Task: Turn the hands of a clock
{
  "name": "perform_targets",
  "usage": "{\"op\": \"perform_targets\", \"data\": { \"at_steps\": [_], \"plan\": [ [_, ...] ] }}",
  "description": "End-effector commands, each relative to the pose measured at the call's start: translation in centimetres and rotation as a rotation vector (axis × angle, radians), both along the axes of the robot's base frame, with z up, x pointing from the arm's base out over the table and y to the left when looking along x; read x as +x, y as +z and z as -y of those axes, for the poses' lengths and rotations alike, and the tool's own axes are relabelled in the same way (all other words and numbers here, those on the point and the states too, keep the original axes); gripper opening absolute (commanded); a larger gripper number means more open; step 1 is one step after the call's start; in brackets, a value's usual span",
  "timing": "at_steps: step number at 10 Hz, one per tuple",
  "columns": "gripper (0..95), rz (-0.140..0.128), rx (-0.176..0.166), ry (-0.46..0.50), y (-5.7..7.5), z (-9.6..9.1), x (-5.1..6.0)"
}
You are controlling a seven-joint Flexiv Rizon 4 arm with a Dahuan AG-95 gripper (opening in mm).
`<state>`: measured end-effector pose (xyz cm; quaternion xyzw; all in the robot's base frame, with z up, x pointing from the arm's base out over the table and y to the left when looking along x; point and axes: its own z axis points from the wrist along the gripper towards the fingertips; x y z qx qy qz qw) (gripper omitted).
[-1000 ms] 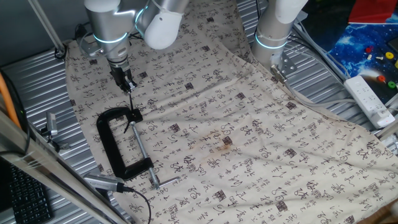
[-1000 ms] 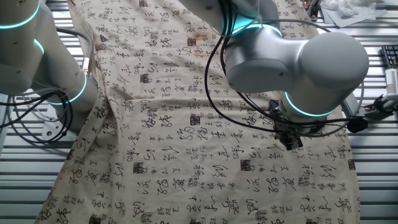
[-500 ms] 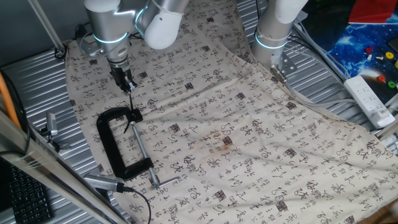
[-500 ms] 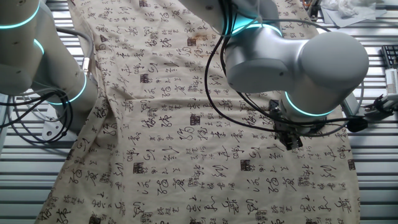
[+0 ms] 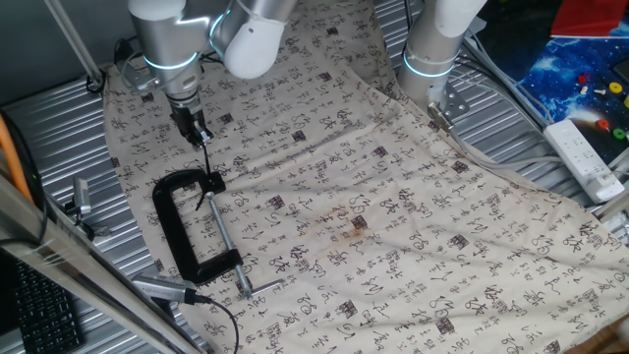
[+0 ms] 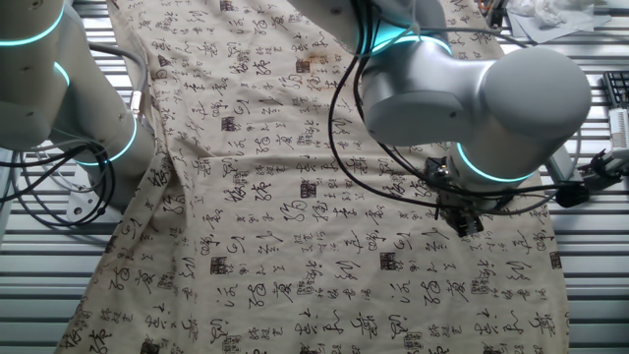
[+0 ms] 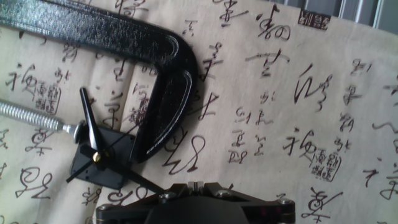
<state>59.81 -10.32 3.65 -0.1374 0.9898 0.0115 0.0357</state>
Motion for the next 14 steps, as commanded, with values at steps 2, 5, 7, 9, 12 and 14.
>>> {"op": "perform_targets", "data": {
  "at_steps": [2, 5, 7, 9, 12, 14],
  "plan": [
    [0.0, 0.0, -0.001, -0.002, 0.04, -0.02, -0.01],
    [0.0, 0.0, 0.0, -0.002, -0.12, -0.03, 0.0],
    [0.0, 0.001, -0.001, -0.002, -0.2, -0.05, 0.01],
    [0.0, 0.0, -0.001, -0.002, -0.21, -0.07, 0.02],
    [0.0, 0.0, -0.001, -0.004, -0.3, -0.2, 0.02],
    [0.0, 0.0, 0.0, -0.006, -0.43, -0.35, -0.06]
  ]
}}
